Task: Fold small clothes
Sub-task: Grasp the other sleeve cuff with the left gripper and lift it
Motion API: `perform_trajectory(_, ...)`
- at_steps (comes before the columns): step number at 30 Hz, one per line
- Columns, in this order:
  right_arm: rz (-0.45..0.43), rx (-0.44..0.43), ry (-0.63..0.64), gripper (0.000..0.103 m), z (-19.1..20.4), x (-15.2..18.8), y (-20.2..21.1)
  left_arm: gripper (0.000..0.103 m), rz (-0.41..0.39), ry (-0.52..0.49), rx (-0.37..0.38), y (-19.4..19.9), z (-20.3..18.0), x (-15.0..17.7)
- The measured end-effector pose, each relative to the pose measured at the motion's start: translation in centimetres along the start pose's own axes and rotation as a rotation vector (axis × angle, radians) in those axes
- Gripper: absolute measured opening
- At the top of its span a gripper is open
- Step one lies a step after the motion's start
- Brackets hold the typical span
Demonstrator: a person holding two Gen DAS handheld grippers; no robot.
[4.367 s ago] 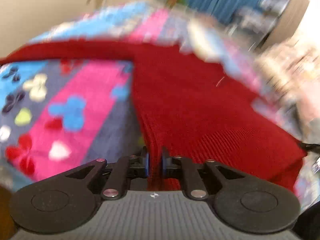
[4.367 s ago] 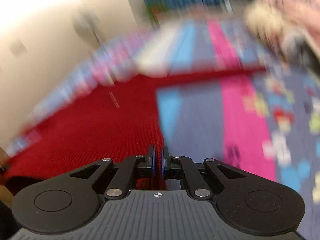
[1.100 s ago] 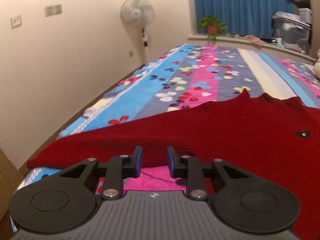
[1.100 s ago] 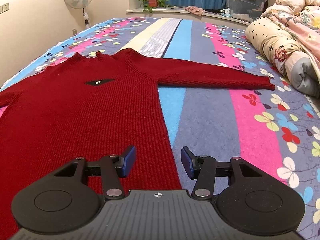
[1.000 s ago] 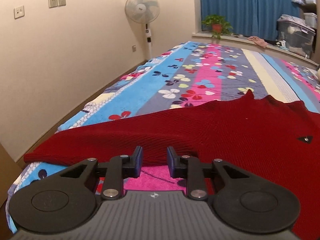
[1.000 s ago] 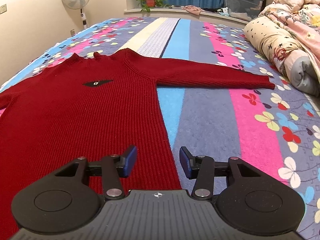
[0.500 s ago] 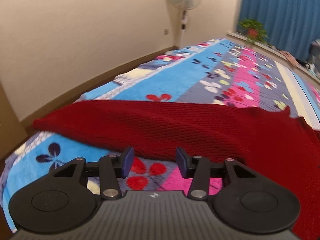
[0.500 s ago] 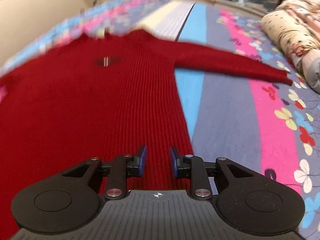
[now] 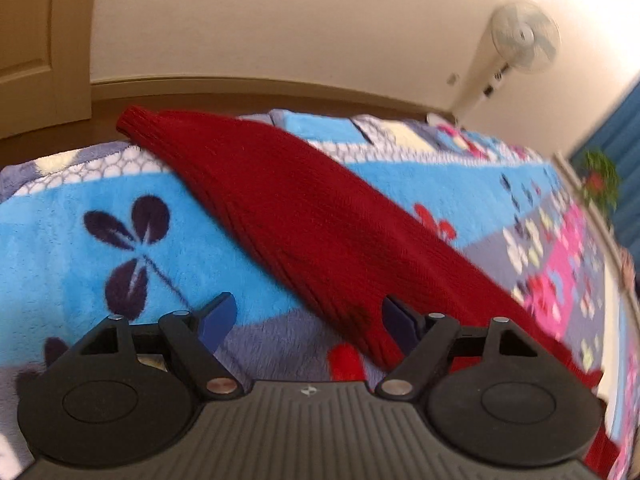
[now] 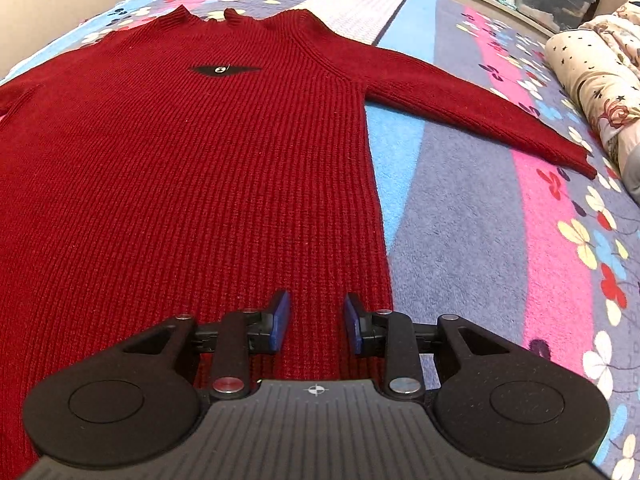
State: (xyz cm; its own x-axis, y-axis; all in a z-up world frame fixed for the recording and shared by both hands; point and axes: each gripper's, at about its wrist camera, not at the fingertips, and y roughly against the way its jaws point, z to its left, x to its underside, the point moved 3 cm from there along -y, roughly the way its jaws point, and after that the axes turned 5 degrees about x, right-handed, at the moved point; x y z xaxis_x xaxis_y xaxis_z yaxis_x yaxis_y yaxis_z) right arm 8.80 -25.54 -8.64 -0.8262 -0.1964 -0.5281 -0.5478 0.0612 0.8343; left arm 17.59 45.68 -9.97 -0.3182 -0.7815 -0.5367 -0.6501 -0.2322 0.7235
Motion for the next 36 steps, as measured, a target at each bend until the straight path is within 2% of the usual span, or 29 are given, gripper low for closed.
perform_trajectory(1, 0.000, -0.001, -0.001, 0.032, -0.1, 0.0, -0.1, 0.053, -0.011, -0.003, 0.006, 0.0, -0.1, -0.1)
perform_trajectory(3, -0.002, 0.000, -0.001, 0.032, -0.1, 0.0, -0.1, 0.014, -0.025, -0.013, 0.009, -0.1, -0.3, -0.4)
perform_trajectory(4, -0.003, 0.001, 0.001, 0.032, 0.0, 0.0, -0.1, 0.011, -0.049, -0.018, 0.005, 0.1, -0.4, -0.5)
perform_trajectory(13, -0.006, 0.004, 0.010, 0.032, 0.0, 0.1, -0.1, 0.007, -0.212, -0.189, -0.012, 2.3, -5.3, -0.3)
perform_trajectory(16, -0.006, 0.004, 0.013, 0.032, 0.0, 0.1, -0.1, 0.006, -0.258, -0.267, 0.018, 3.2, -7.8, 0.5)
perform_trajectory(20, -0.007, 0.005, 0.016, 0.032, 0.1, 0.0, -0.1, 0.005, -0.317, -0.411, 0.170, 5.9, -13.5, 3.3)
perform_trajectory(22, -0.009, 0.009, 0.021, 0.032, 0.2, 0.0, -0.1, 0.003, -0.314, -0.538, 0.296, 7.4, -17.5, 6.4)
perform_trajectory(24, -0.014, 0.013, 0.023, 0.032, 0.3, 0.0, -0.1, 0.000, -0.244, -0.675, 0.499, 9.1, -21.7, 11.0)
perform_trajectory(26, -0.030, 0.018, 0.024, 0.032, 0.4, 0.1, -0.2, 0.003, -0.097, -0.837, 0.708, 10.8, -25.4, 16.4)
perform_trajectory(27, -0.040, 0.023, 0.025, 0.032, 0.5, 0.1, -0.2, 0.007, -0.034, -0.915, 0.776, 11.6, -26.8, 18.9)
perform_trajectory(28, -0.049, 0.029, 0.029, 0.032, 0.7, 0.1, -0.1, 0.008, -0.036, -0.960, 0.791, 12.4, -27.6, 20.6)
perform_trajectory(29, -0.059, 0.035, 0.036, 0.032, 0.8, 0.3, -0.1, 0.008, -0.048, -0.969, 0.786, 12.7, -28.0, 21.3)
perform_trajectory(31, -0.079, 0.046, 0.048, 0.032, 1.0, 0.6, 0.0, 0.012, -0.038, -0.885, 0.745, 12.0, -28.0, 20.1)
perform_trajectory(32, -0.086, 0.049, 0.049, 0.032, 0.9, 0.7, 0.1, 0.015, -0.042, -0.830, 0.699, 11.2, -27.6, 18.9)
perform_trajectory(34, -0.095, 0.052, 0.045, 0.032, 0.9, 0.9, 0.2, 0.039, -0.052, -0.685, 0.559, 9.5, -25.7, 15.9)
perform_trajectory(36, -0.106, 0.059, 0.047, 0.032, 0.9, 1.1, 0.2, 0.044, -0.027, -0.495, 0.430, 7.2, -22.8, 12.5)
